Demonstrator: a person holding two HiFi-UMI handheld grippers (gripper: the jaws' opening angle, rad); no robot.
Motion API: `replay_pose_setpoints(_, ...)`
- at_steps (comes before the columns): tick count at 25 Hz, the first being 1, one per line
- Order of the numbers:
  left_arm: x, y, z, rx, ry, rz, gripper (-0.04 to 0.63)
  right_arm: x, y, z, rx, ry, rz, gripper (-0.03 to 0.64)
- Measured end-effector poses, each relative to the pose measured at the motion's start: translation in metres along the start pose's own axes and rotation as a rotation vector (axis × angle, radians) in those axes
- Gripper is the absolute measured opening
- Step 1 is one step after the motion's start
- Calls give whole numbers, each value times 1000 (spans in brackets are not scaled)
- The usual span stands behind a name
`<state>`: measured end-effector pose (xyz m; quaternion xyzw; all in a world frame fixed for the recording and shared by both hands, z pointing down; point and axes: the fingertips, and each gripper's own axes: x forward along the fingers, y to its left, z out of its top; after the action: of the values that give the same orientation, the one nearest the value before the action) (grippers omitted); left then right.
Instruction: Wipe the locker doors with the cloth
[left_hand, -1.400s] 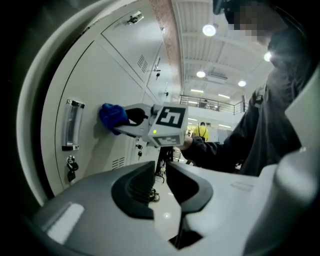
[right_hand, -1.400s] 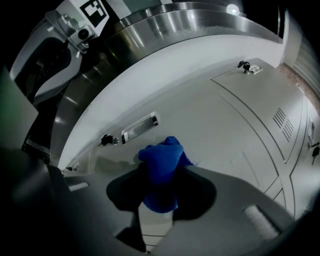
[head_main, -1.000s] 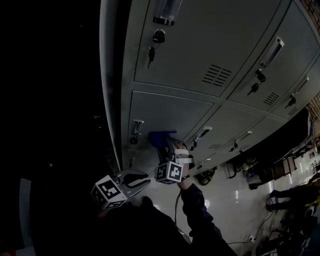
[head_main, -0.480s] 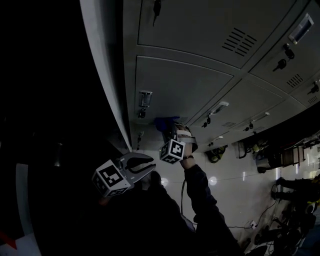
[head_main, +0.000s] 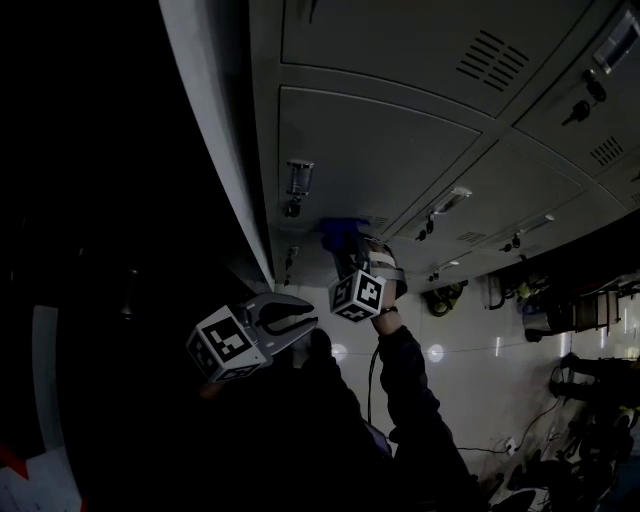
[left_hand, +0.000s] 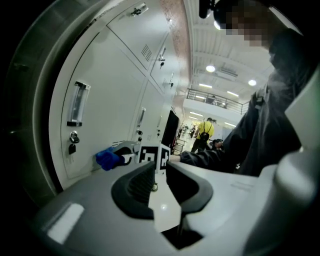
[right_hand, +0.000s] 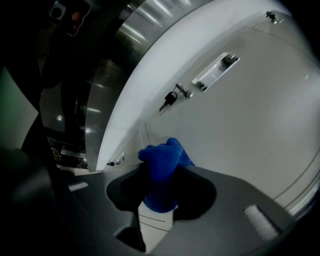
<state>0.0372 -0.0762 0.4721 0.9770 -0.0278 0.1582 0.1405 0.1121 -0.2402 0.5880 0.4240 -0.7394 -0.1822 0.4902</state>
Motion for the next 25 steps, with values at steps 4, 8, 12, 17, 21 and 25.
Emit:
replay_pose_setpoints(4,9,-9,4,27,1,-43,44,-60,-46,23,-12,-68,-84,126)
replay_pose_setpoints(8,18,-21,12,47,-8,-88,44,-132,-117,55,-56,-104,-242,127)
replay_pose_setpoints(12,25,-28,13,63,-32,-111,44,-185,-181,86,-122,-127,-383,126)
replay_pose_setpoints(17,24,-31,16,57,-54,-105,44,-212,-238,106,-168,-131,-510,126)
replay_pose_setpoints(21,19,-26,18,43,-80,-72,44,-204,-258,102,-177,-93,-537,126)
replay_pose_setpoints(25,16,-21,14,25,-87,-51,44,-180,-242,84,-175,-68,-514,126)
